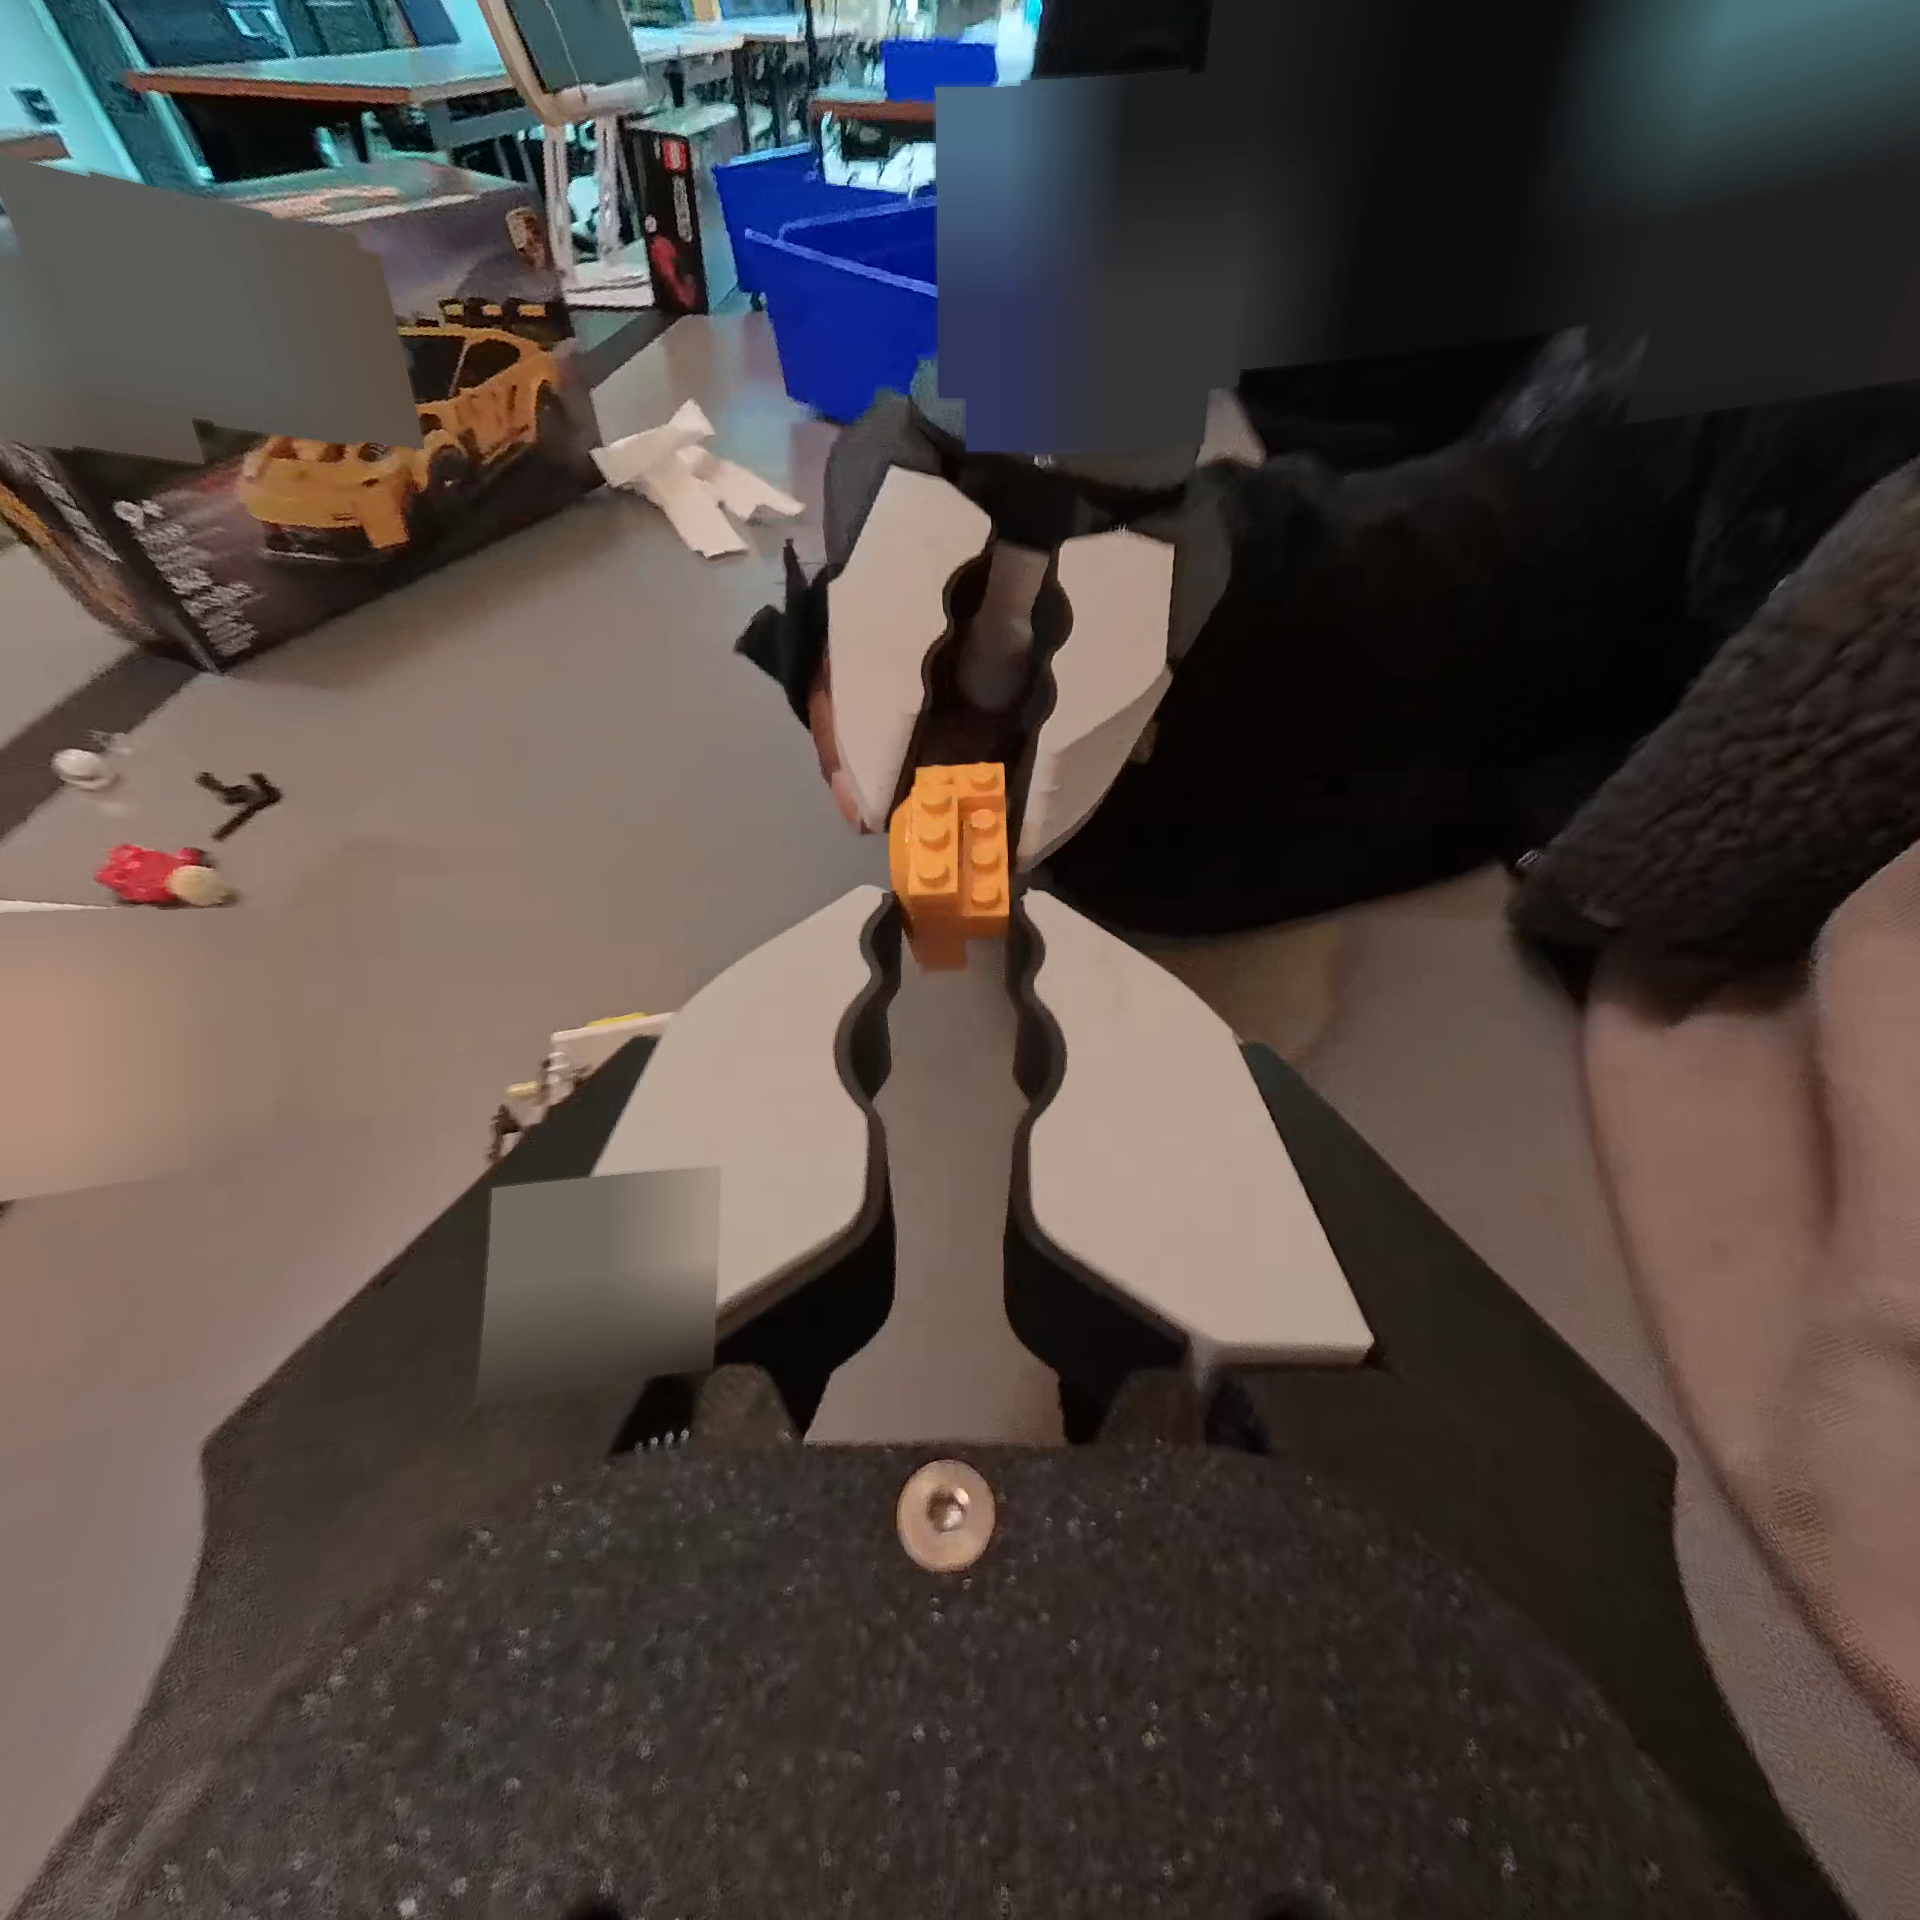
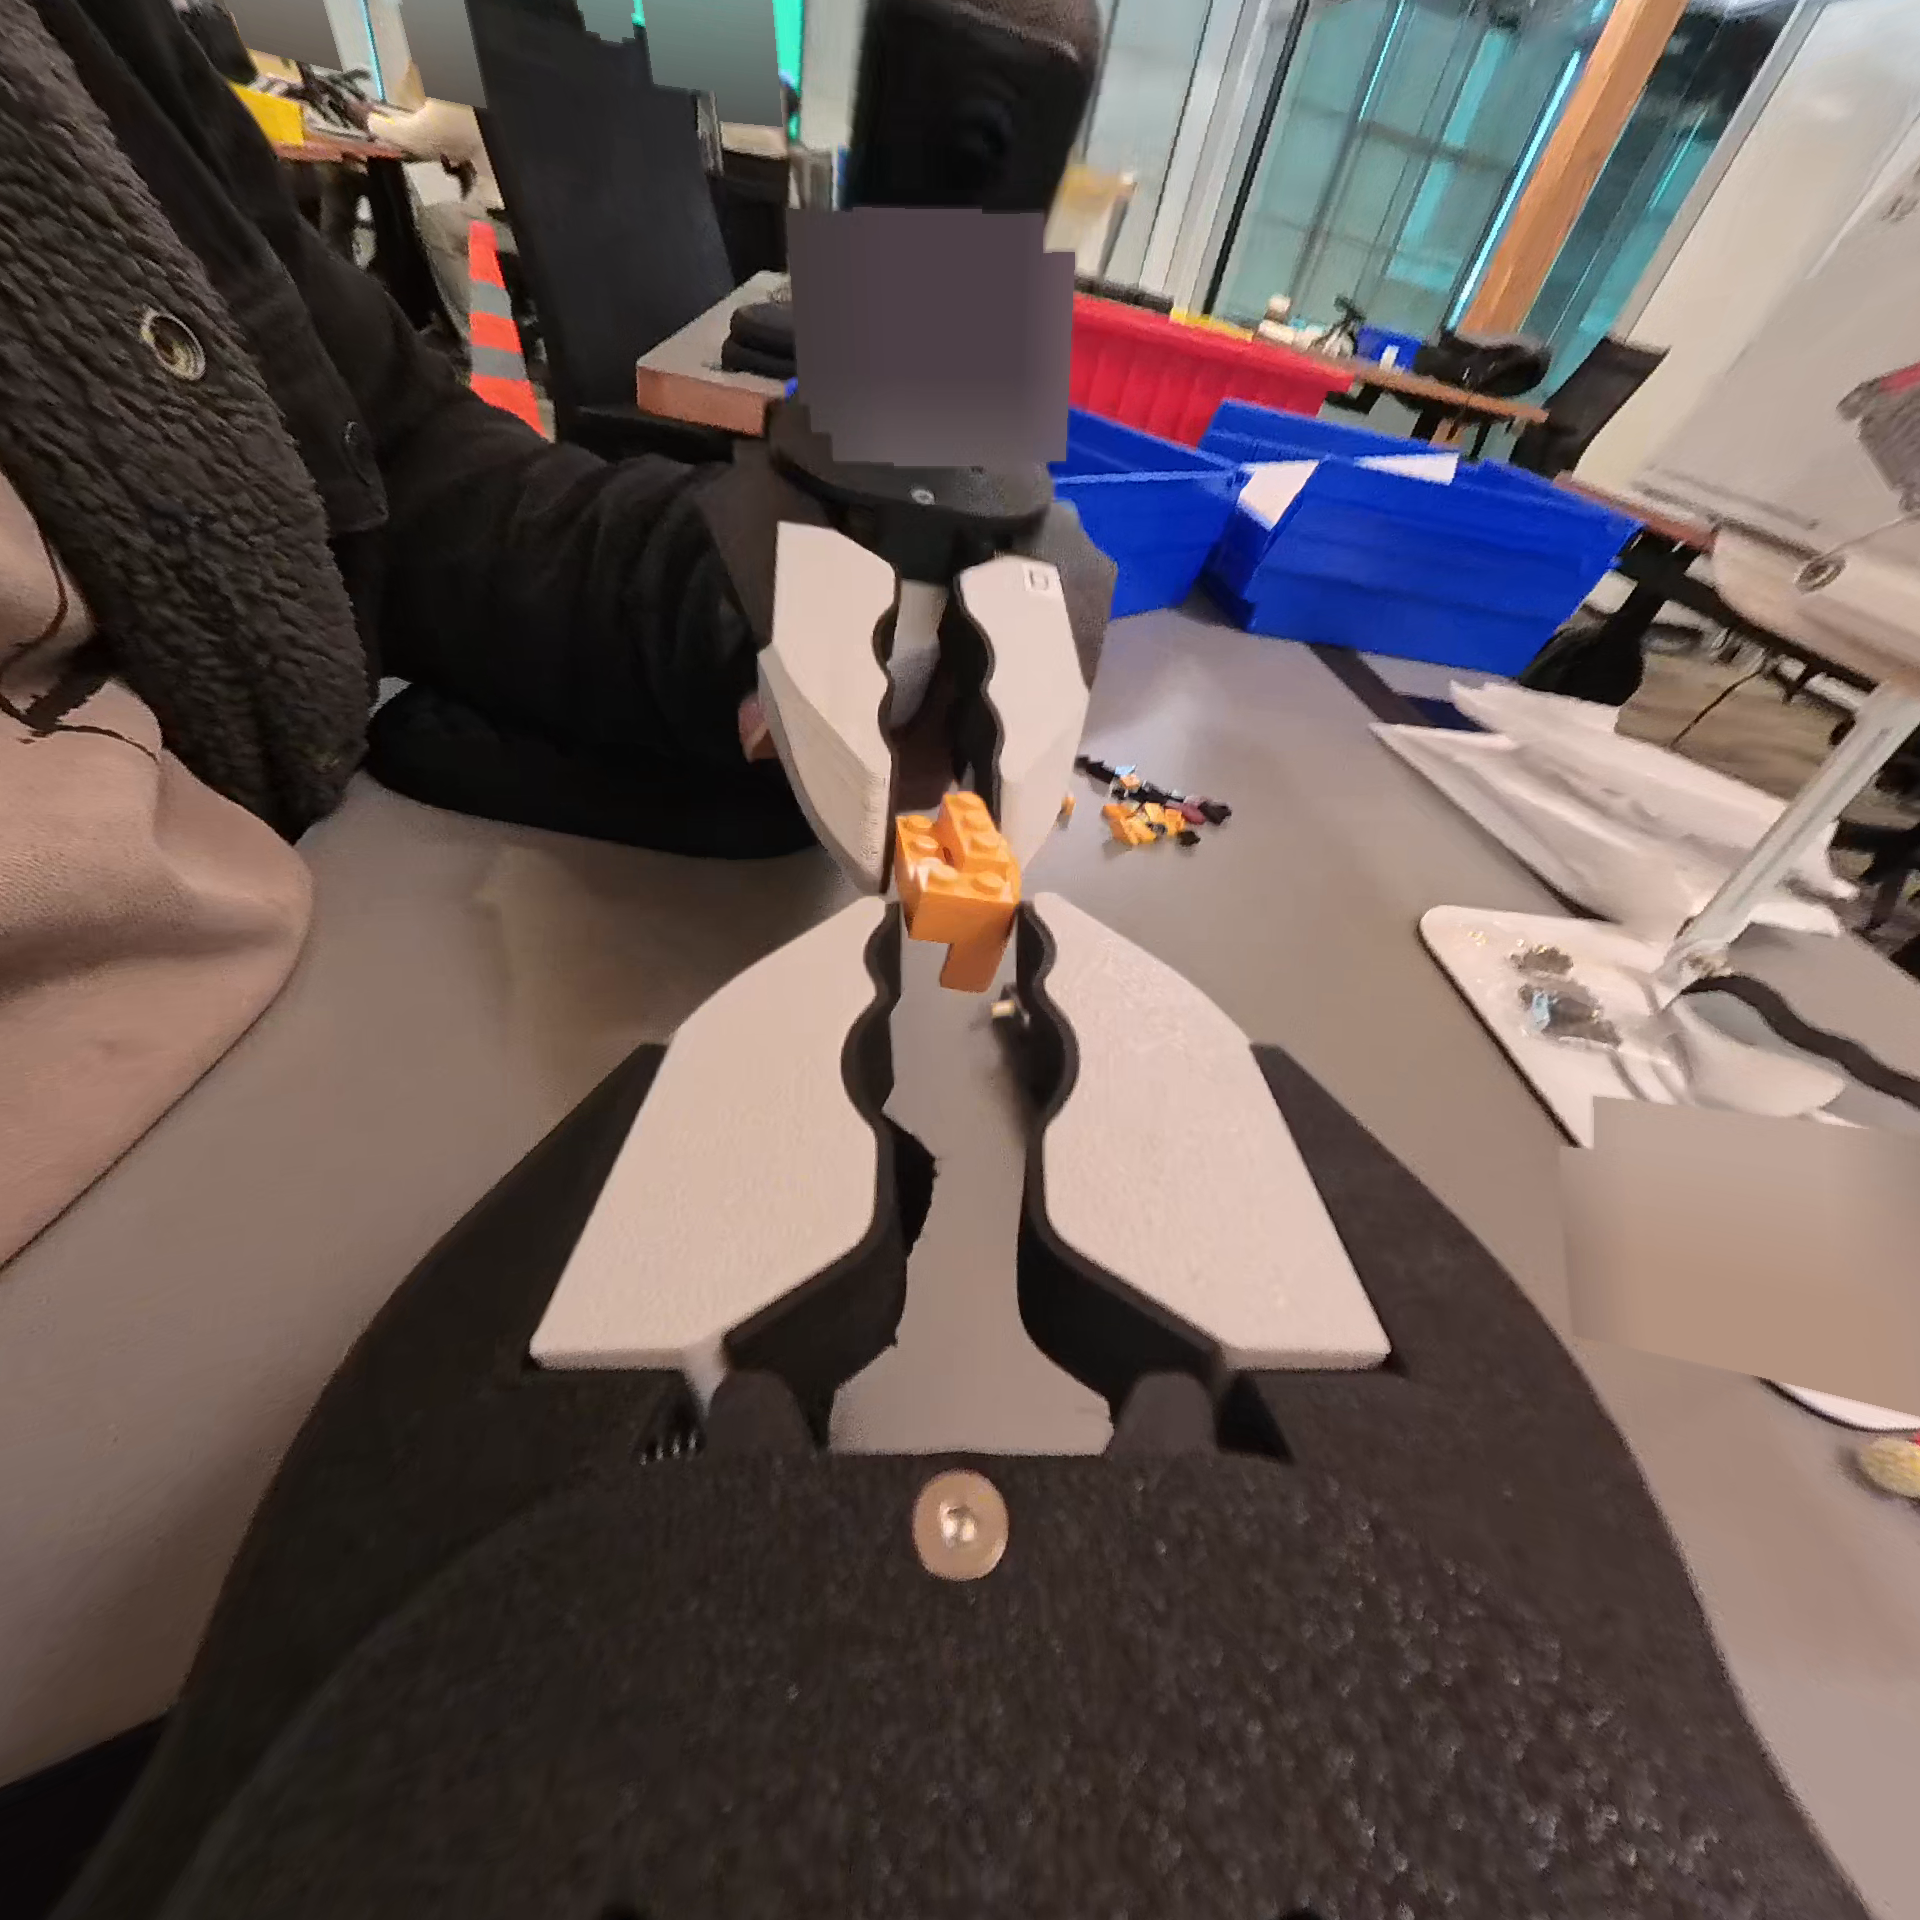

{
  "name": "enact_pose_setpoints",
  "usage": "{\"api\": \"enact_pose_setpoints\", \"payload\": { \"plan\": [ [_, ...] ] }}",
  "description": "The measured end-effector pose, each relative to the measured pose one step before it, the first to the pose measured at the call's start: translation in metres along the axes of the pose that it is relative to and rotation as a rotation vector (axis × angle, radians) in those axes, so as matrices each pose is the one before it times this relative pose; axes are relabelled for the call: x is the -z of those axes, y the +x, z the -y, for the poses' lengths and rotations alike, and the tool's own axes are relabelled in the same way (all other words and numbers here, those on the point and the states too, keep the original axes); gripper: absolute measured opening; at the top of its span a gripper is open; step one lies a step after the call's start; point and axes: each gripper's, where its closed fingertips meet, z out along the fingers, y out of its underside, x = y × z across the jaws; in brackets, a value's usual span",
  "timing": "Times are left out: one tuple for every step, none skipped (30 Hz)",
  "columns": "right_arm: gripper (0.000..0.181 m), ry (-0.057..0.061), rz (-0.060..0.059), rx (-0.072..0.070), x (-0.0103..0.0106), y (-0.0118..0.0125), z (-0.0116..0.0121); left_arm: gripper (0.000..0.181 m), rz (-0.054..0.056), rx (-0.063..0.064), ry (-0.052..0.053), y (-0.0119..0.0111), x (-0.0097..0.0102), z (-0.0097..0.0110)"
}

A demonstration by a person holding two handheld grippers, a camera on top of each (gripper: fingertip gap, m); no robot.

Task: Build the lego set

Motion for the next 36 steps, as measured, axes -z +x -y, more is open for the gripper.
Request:
{"api": "enact_pose_setpoints", "payload": {
  "plan": [
    [0.023, -0.0116, 0.0069, -0.0164, -0.00016, 0.00017, -0.00145, 0.019, 0.0202, -0.0418, -0.0273, -0.00127, 0.0004, -0.00302],
    [0.026, -0.0059, 0.008, -0.0124, -0.00005, -0.0004, -0.00053, 0.019, 0.0119, -0.0308, -0.0257, -0.00038, 0.0001, -0.00281],
    [0.028, -0.0087, 0.01, -0.0093, -0.00055, -0.00102, -0.00107, 0.019, 0.0133, -0.0245, -0.0182, -0.00056, -0.00047, -0.00224],
    [0.029, -0.0112, 0.0058, -0.0043, -0.00084, -0.00084, -0.00158, 0.019, 0.0082, -0.0213, -0.0158, 0.0001, -0.00087, -0.00221],
    [0.029, -0.0113, 0.0044, 0.0009, -0.00109, -0.00101, -0.00184, 0.019, 0.0029, -0.0185, -0.0178, 0.00084, -0.00114, -0.00235],
    [0.028, -0.0164, 0.0023, 0.0017, -0.00118, -0.00065, -0.00249, 0.019, 0.0088, -0.0209, -0.014, 0.00022, -0.00099, -0.00177],
    [0.028, -0.0159, 0.0023, 0.0011, -0.00101, -0.00051, -0.00255, 0.019, 0.0062, -0.0204, -0.0131, 0.00056, -0.00091, -0.0013],
    [0.026, -0.0086, 0.0049, -0.0011, -0.00078, -0.00089, -0.00168, 0.019, 0.0021, -0.0158, -0.0126, 0.00095, -0.00086, -0.00129],
    [0.023, -0.005, 0.0042, -0.0034, -0.00064, -0.00055, -0.00105, 0.019, 0.0046, -0.0128, -0.0093, 0.00048, -0.00081, -0.00078],
    [0.021, -0.006, 0.0024, -0.0037, -0.00038, -0.00028, -0.00103, 0.019, 0.0009, -0.0095, -0.0067, 0.00069, -0.00061, -0.0007],
    [0.02, -0.0063, 0.0024, -0.0022, -0.00015, -0.00019, -0.00111, 0.019, 0.0001, -0.0052, -0.0046, 0.00053, -0.00041, -0.00048],
    [0.021, -0.0019, 0.0014, -0.0038, 0.00006, 0.00003, -0.00039, 0.019, 0.0008, -0.0018, -0.0011, 0.00004, -0.00022, -0.00005],
    [0.02, -0.0006, 0.0027, -0.0039, 0.00002, -0.00013, -0.00003, 0.019, -0.0022, 0.0028, 0.0008, 0.00021, -0.00006, 0.00004],
    [0.02, -0.0022, 0.0028, -0.0029, -0.00004, -0.00032, -0.00027, 0.019, -0.0038, 0.0039, 0.0009, 0.00029, 0.0, -0.00002],
    [0.02, -0.0033, 0.0019, -0.0014, -0.00004, -0.00018, -0.00047, 0.019, -0.0028, 0.003, 0.0006, 0.00026, -0.00019, -0.00015],
    [0.02, -0.0012, 0.0013, -0.0007, 0.00013, 0.00001, -0.00009, 0.019, -0.0014, 0.0031, 0.0016, 0.00016, -0.0002, -0.00003],
    [0.02, 0.0012, 0.0005, -0.003, 0.00032, 0.00033, 0.00018, 0.019, -0.0003, 0.006, 0.0035, -0.00017, -0.00014, 0.00038],
    [0.02, 0.0022, 0.0028, -0.0074, 0.00029, 0.00014, 0.00025, 0.019, -0.0032, 0.0112, 0.0049, -0.00009, -0.00027, 0.00033],
    [0.02, 0.0, 0.0002, -0.0081, 0.00021, 0.00066, -0.00019, 0.019, -0.0055, 0.0201, 0.0049, -0.00042, -0.00014, -0.00017],
    [0.02, -0.0028, -0.0109, -0.0034, 0.00026, 0.00226, -0.0007, 0.019, -0.0014, 0.0277, 0.0003, -0.0021, 0.0003, -0.00139],
    [0.02, -0.0041, -0.0093, 0.0011, 0.00153, 0.00266, -0.0007, 0.025, 0.0083, 0.0318, -0.0112, -0.00469, 0.00092, -0.00302],
    [0.02, -0.0029, -0.0125, 0.0016, 0.00306, 0.00417, -0.00019, 0.032, 0.0174, 0.035, -0.0224, -0.00718, 0.00178, -0.00464],
    [0.02, -0.0027, -0.0228, 0.0037, 0.00447, 0.00702, 0.00032, 0.037, 0.0275, 0.034, -0.0166, -0.00939, 0.00254, -0.00406],
    [0.02, -0.0036, -0.0188, 0.0017, 0.00504, 0.00781, 0.00037, 0.041, 0.0323, 0.03, -0.0103, -0.01021, 0.00261, -0.00348],
    [0.02, -0.0092, -0.0123, -0.0007, 0.00475, 0.00839, -0.00062, 0.047, 0.0328, 0.0278, -0.0223, -0.01007, 0.00134, -0.00537],
    [0.02, -0.0228, -0.0077, 0.0017, 0.00391, 0.00895, -0.00263, 0.055, 0.0292, 0.0249, -0.0394, -0.00935, -0.00088, -0.00817],
    [0.02, -0.0267, -0.0052, 0.0082, 0.00264, 0.00938, -0.00327, 0.062, 0.02, 0.0198, -0.0462, -0.00728, -0.00299, -0.00959],
    [0.02, -0.0254, 0.0059, 0.009, 0.00129, 0.00858, -0.00317, 0.066, 0.0073, 0.0165, -0.0466, -0.00431, -0.00464, -0.00978],
    [0.02, -0.0275, 0.0212, 0.0032, -0.00019, 0.00749, -0.00337, 0.07, -0.0044, 0.0146, -0.0452, -0.00182, -0.0057, -0.00905],
    [0.02, -0.0232, 0.0174, 0.0016, -0.0014, 0.00833, -0.00251, 0.072, -0.0072, 0.0106, -0.0376, -0.00096, -0.00553, -0.00691],
    [0.02, -0.0101, 0.0152, 0.0046, -0.00211, 0.00829, -0.00094, 0.072, -0.001, 0.0043, -0.0257, -0.00162, -0.00463, -0.00389],
    [0.02, -0.0069, 0.0326, -0.0012, -0.00306, 0.00578, -0.00057, 0.072, 0.0015, -0.0057, -0.0168, -0.00172, -0.00352, -0.00162],
    [0.02, -0.0091, 0.0241, -0.0043, -0.00346, 0.00679, -0.00074, 0.07, 0.0042, -0.0117, -0.0084, -0.0019, -0.00203, 0.00003],
    [0.02, -0.0054, 0.0099, 0.002, -0.00367, 0.00792, -0.00053, 0.068, 0.0083, -0.01, -0.0054, -0.00286, -0.00151, 0.00029],
    [0.02, -0.0029, 0.0061, 0.0029, -0.00342, 0.00756, -0.00082, 0.067, 0.0116, -0.0084, 0.0004, -0.00384, -0.00104, 0.00058],
    [0.02, 0.0021, 0.0069, -0.0045, -0.00292, 0.00659, -0.00077, 0.066, 0.0139, -0.0063, -0.0033, -0.00454, -0.00048, 0.00004]
  ]
}}
